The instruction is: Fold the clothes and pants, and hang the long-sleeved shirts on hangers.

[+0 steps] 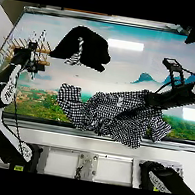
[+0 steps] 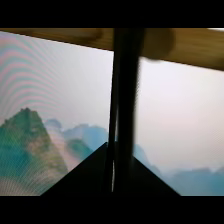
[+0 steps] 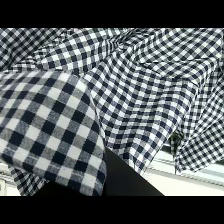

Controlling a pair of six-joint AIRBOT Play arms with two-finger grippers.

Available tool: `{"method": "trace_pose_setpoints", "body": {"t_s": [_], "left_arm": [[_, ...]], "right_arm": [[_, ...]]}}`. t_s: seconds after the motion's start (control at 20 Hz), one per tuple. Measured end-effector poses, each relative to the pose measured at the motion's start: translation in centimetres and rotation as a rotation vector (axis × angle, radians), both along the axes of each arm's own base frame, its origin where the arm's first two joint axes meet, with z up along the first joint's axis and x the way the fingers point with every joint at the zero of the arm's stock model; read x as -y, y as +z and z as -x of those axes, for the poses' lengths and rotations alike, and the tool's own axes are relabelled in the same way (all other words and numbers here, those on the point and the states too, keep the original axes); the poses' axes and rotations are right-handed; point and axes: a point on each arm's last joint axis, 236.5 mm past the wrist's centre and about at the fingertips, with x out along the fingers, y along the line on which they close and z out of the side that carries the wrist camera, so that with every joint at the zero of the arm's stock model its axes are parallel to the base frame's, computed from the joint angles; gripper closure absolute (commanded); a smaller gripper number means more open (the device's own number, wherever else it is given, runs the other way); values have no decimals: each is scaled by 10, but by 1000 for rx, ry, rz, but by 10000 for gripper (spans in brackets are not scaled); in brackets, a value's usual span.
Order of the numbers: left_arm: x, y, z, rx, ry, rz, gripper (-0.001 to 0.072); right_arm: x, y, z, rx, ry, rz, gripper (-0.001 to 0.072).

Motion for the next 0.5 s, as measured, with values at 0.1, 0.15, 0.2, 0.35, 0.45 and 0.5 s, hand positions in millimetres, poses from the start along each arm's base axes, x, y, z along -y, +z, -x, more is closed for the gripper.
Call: {"method": "trace_pose_setpoints", "body": {"t_s": [0.1,0.15,0.2,0.35,0.45,0.5], "left_arm": [[0,1,0,-1,1,0,697],[0,2,2,-4,3,0,697],[1,4,3,-7,8,4,697],[0,34,-1,42,7,-4,697],[1,65,-6,99,-4,-18,697],[3,81,-7,122,-17,-26,697]], "right_arm": [[0,0,0,0,0,0,699],[0,0,0,0,0,0,699],[0,0,0,0,0,0,699],[0,0,0,0,0,0,698],[0,0,0,0,0,0,698],[0,0,0,0,0,0,699]]}}
